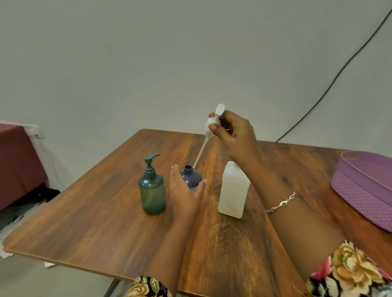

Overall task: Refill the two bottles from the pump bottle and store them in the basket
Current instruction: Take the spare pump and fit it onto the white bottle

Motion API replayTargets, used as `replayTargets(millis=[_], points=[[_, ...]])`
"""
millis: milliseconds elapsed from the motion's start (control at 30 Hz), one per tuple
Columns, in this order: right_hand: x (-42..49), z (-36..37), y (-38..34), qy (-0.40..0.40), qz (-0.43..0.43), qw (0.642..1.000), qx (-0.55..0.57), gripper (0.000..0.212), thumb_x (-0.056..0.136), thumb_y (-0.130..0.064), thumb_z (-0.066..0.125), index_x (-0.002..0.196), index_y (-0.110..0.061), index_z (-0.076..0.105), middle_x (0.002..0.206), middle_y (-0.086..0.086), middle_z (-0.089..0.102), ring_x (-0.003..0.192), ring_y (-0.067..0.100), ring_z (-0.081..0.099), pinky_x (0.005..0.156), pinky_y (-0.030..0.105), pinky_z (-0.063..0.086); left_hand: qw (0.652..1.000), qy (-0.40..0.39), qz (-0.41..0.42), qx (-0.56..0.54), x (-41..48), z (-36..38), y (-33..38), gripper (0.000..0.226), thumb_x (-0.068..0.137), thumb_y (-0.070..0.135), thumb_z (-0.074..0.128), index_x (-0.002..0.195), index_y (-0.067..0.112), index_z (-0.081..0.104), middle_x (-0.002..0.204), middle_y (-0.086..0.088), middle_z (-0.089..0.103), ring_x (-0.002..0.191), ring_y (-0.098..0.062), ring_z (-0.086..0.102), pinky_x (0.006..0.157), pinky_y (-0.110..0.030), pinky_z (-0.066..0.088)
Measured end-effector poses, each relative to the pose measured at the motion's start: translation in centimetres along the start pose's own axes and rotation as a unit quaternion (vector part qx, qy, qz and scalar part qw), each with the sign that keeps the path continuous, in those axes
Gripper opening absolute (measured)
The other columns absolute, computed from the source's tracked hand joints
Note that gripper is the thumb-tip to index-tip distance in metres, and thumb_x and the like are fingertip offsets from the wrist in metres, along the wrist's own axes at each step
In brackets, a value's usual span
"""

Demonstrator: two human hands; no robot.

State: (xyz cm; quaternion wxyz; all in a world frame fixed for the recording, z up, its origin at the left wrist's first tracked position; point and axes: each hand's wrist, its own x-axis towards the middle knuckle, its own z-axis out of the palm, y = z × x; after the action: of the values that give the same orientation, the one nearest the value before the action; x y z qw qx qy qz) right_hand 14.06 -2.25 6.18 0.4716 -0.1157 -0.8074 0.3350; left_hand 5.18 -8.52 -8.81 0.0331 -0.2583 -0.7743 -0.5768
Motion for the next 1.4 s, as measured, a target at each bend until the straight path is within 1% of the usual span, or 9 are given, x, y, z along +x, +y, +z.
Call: replayTargets(millis=[233,333,467,600,733,867,1167,1267,1400], points=[[1.2,2.7,0.5,-0.015,-0.008,1.000,-0.013,0.023,0.088,-0.013,0.061,0.108,-0.003,0.063,0.091,-0.002,0.061,0.086,0.010,0.057,0.075,0.015,0.045,1.000,0.003,0.007,-0.006,0.5,-0.2,-0.8,0.077,0.075,0.034,0.074,0.138,0.008,0.037,0.139,-0.008,0.043,0.128,-0.023,0.040,0.104,-0.042,0.037],[1.1,3.5,1.3,-0.034,0.003,0.999,-0.028,0.022,0.088,-0.012,0.061,0.108,-0.003,0.063,0.090,-0.001,0.061,0.084,0.011,0.057,0.070,0.006,0.041,1.000,0.006,0.013,-0.007,0.5,-0.2,-1.0,0.077,0.075,0.034,0.075,0.137,0.008,0.038,0.138,-0.008,0.044,0.126,-0.023,0.042,0.102,-0.043,0.039],[0.5,4.6,2.7,-0.083,0.053,0.995,-0.021,0.019,0.088,-0.009,0.060,0.105,-0.003,0.063,0.089,0.001,0.062,0.087,0.016,0.059,0.078,0.026,0.047,1.000,0.011,0.027,-0.010,0.4,-0.2,-1.3,0.074,0.075,0.034,0.074,0.135,0.007,0.040,0.135,-0.008,0.046,0.125,-0.022,0.043,0.101,-0.042,0.039],[-0.5,5.6,4.4,-0.112,0.081,0.990,-0.029,0.023,0.087,-0.007,0.060,0.110,-0.003,0.062,0.096,0.002,0.063,0.088,0.011,0.056,0.074,0.013,0.044,0.999,0.010,0.053,0.004,0.5,-0.3,-1.6,0.070,0.076,0.036,0.072,0.132,0.007,0.041,0.130,-0.008,0.048,0.120,-0.022,0.046,0.097,-0.043,0.042],[-1.3,6.4,5.7,-0.131,0.116,0.984,-0.013,0.025,0.088,-0.007,0.059,0.112,-0.004,0.061,0.108,0.009,0.065,0.098,0.016,0.058,0.088,0.029,0.048,0.998,0.001,0.069,0.006,0.4,-0.5,-1.9,0.072,0.075,0.048,0.064,0.130,0.008,0.041,0.126,-0.007,0.048,0.115,-0.022,0.048,0.093,-0.043,0.045],[-2.0,7.1,6.5,-0.158,0.122,0.979,-0.037,0.024,0.088,-0.009,0.059,0.112,-0.005,0.061,0.107,0.008,0.064,0.095,0.014,0.056,0.083,0.024,0.043,0.996,0.005,0.085,-0.003,0.3,-0.6,-2.0,0.077,0.071,0.059,0.051,0.127,0.008,0.042,0.122,-0.006,0.048,0.112,-0.019,0.049,0.091,-0.041,0.046],[-3.0,7.7,7.4,-0.154,0.133,0.979,-0.023,0.025,0.088,-0.012,0.060,0.112,-0.007,0.063,0.107,0.008,0.066,0.099,0.019,0.060,0.089,0.033,0.047,0.995,0.005,0.095,-0.004,0.6,-0.2,-2.6,0.074,0.073,0.054,0.055,0.129,0.007,0.042,0.123,-0.007,0.048,0.112,-0.021,0.049,0.090,-0.043,0.046],[-3.0,7.8,7.6,-0.147,0.135,0.980,-0.022,0.027,0.087,-0.012,0.061,0.114,-0.008,0.063,0.109,0.006,0.066,0.097,0.015,0.058,0.086,0.027,0.046,0.995,0.007,0.095,-0.003,0.6,-0.1,-2.7,0.074,0.073,0.054,0.054,0.129,0.007,0.042,0.123,-0.007,0.048,0.112,-0.022,0.049,0.090,-0.044,0.046],[-3.1,7.9,7.8,-0.132,0.143,0.981,-0.003,0.017,0.083,-0.012,0.067,0.100,-0.009,0.063,0.096,0.003,0.065,0.086,0.010,0.057,0.075,0.020,0.044,0.995,0.005,0.098,-0.001,0.6,0.0,-2.9,0.074,0.073,0.055,0.054,0.129,0.007,0.042,0.124,-0.007,0.047,0.113,-0.022,0.049,0.091,-0.043,0.046]])
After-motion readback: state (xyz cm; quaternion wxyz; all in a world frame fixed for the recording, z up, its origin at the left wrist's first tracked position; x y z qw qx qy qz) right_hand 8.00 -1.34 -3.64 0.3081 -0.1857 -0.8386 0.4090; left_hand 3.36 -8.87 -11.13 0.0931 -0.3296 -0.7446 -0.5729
